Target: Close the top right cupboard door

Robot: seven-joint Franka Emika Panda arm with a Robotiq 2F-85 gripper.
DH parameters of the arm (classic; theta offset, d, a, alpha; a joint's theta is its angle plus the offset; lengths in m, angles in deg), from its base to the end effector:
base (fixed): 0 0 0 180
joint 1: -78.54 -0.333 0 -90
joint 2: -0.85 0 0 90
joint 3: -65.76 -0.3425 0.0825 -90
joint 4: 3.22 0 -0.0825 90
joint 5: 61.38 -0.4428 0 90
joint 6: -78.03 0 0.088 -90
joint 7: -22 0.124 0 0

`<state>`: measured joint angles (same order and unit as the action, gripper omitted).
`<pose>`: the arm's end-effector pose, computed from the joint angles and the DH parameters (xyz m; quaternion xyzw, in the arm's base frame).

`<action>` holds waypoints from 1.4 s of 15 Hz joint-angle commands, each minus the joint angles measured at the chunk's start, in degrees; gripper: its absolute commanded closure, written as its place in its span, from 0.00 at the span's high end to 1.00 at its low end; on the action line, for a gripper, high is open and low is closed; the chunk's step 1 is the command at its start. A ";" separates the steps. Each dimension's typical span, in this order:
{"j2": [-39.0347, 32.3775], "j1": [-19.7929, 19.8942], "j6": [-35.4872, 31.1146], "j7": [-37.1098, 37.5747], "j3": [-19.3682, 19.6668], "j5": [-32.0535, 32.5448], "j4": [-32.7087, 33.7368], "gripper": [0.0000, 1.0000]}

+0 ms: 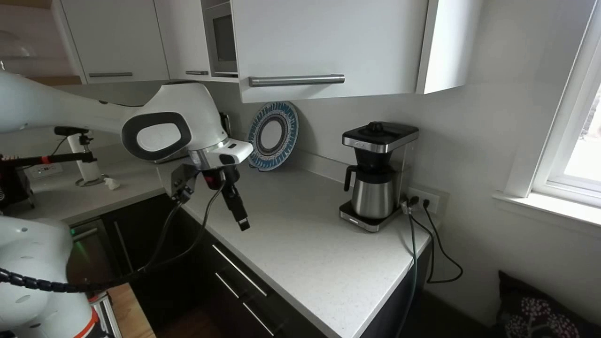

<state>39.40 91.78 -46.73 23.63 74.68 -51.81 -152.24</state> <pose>0.3786 -0.1633 0.4730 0.9798 -0.1557 0.1170 0.0454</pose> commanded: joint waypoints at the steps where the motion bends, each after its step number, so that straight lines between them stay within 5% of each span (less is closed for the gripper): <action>1: -0.30 0.20 -0.05 -0.99 0.16 -0.16 0.16 1.00; 4: -0.61 0.17 -0.14 -1.55 0.32 -0.13 0.26 1.00; 15: 0.90 -2.65 2.32 -30.79 9.66 1.21 1.07 1.00; 21: -0.45 -2.00 8.16 -39.56 12.35 2.38 3.50 1.00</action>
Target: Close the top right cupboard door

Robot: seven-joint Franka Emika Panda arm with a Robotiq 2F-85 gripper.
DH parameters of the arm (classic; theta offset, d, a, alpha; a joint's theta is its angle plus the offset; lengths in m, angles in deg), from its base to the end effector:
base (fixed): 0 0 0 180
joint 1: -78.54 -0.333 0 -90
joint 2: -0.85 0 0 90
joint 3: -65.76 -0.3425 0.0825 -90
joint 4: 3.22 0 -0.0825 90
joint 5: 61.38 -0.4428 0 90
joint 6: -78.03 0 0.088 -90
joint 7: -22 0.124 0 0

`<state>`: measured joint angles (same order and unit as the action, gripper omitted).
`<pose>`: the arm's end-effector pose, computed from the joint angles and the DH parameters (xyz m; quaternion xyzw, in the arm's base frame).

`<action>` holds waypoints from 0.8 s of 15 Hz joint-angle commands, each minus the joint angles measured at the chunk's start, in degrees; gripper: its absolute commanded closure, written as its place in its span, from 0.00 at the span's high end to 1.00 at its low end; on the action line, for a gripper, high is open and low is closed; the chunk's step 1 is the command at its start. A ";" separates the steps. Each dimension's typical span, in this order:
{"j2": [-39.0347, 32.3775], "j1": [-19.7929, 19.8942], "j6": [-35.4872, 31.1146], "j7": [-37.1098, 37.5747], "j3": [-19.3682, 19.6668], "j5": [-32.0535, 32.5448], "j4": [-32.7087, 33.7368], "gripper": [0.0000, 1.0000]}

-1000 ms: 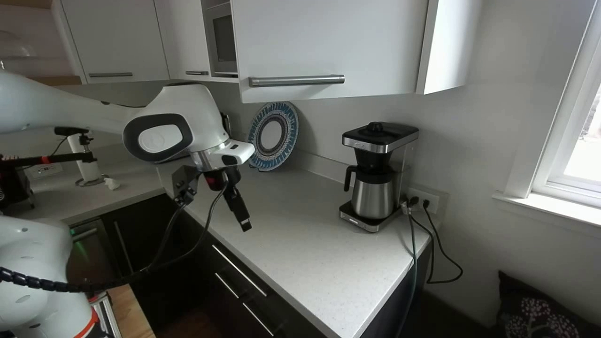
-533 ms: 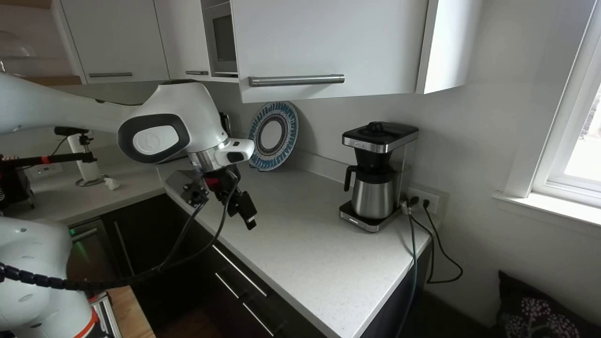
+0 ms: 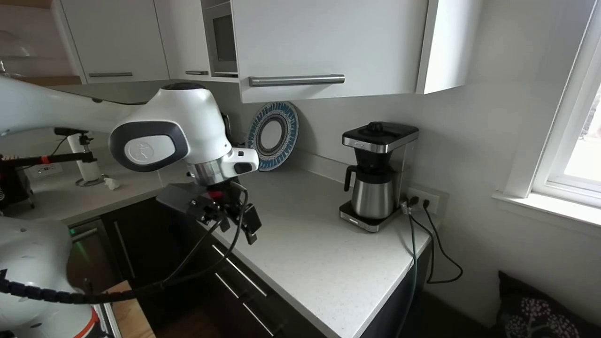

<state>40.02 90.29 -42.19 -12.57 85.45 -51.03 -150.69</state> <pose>0.3458 -0.2247 0.4701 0.9911 0.0919 0.0922 0.0261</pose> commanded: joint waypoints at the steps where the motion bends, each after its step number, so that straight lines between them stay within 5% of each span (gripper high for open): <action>1: -0.04 -0.41 1.25 -0.81 0.69 0.38 0.54 1.00; 6: -0.09 -0.43 1.47 -1.00 0.75 0.36 0.74 1.00; 12: -1.01 1.04 3.00 -11.93 5.45 4.17 4.13 1.00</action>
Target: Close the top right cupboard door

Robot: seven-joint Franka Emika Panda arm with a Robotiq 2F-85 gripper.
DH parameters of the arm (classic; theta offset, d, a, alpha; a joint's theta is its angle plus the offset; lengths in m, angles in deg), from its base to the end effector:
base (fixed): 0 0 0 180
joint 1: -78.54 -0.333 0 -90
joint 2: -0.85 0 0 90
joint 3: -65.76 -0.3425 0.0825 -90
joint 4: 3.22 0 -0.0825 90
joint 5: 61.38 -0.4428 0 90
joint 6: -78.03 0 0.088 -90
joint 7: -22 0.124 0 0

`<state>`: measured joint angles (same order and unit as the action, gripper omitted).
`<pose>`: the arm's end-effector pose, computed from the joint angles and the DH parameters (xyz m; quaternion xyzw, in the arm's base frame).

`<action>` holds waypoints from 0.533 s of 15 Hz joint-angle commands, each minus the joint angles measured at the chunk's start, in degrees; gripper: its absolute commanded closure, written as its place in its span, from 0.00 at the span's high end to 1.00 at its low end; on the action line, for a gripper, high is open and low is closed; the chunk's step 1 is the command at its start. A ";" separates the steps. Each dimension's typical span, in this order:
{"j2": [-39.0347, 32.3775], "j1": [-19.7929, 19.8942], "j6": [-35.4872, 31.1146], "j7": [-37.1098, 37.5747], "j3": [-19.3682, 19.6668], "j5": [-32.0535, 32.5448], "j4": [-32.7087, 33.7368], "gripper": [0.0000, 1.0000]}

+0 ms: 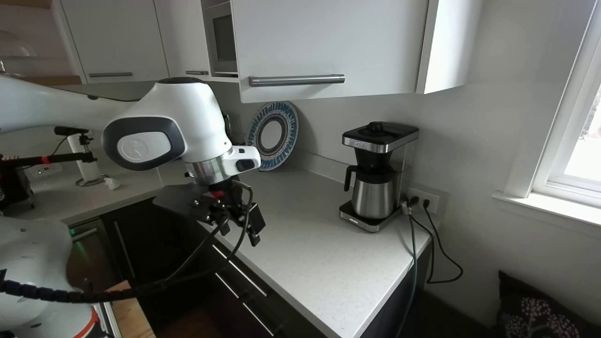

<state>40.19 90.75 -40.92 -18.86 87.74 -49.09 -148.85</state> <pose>0.3354 -0.2486 0.4820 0.9867 0.1296 0.0905 0.0382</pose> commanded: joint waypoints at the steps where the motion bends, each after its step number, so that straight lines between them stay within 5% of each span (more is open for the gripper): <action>1: -1.48 0.72 2.19 -7.54 4.05 2.45 3.01 1.00; 8: -4.07 -0.36 11.76 -20.59 10.48 -3.86 11.88 1.00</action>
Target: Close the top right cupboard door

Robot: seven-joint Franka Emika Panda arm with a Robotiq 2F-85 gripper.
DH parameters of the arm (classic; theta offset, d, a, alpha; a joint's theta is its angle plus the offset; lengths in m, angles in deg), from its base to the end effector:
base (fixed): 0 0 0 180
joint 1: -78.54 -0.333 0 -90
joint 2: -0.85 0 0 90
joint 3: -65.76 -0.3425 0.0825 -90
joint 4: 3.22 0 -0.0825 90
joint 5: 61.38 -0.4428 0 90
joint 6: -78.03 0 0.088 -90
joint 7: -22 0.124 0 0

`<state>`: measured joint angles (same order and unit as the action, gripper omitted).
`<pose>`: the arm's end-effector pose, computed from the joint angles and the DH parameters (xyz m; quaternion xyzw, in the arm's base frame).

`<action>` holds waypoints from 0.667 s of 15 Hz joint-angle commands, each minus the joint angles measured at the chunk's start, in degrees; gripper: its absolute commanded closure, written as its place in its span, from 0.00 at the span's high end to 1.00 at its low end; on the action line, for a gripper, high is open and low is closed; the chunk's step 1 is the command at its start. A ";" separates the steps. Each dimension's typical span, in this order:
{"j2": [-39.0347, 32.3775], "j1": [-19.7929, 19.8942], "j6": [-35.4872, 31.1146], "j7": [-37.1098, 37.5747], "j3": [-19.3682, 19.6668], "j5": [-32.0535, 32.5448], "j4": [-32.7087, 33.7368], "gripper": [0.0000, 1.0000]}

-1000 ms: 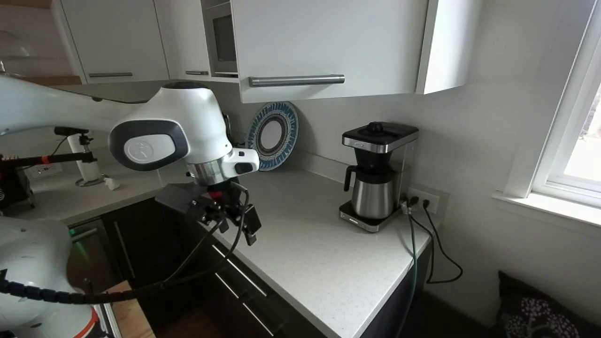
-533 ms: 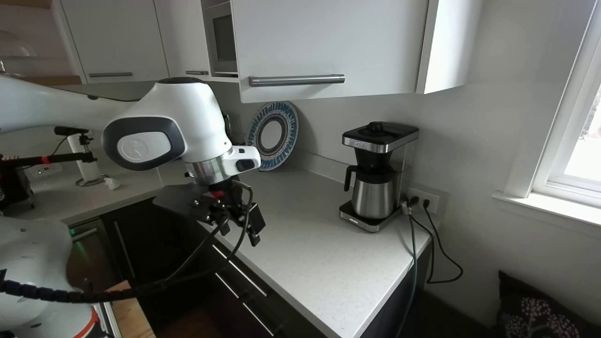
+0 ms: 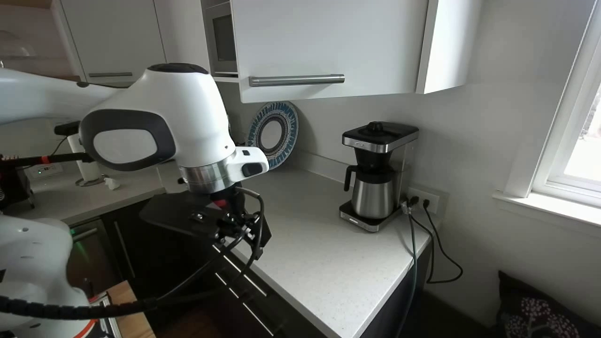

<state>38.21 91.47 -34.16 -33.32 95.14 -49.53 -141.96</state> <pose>0.3013 -0.3163 0.5042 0.9798 0.1813 0.0836 0.0109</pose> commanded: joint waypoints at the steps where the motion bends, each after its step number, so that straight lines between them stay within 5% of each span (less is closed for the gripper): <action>1: -2.84 -1.16 6.80 -8.03 4.21 -4.67 6.72 1.00; 9: -11.43 -0.59 21.66 -12.15 11.71 -13.46 21.25 1.00; 10: -7.37 0.80 18.60 -12.16 9.07 -11.32 17.28 1.00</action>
<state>31.33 91.25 -15.60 -44.92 104.96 -60.33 -124.77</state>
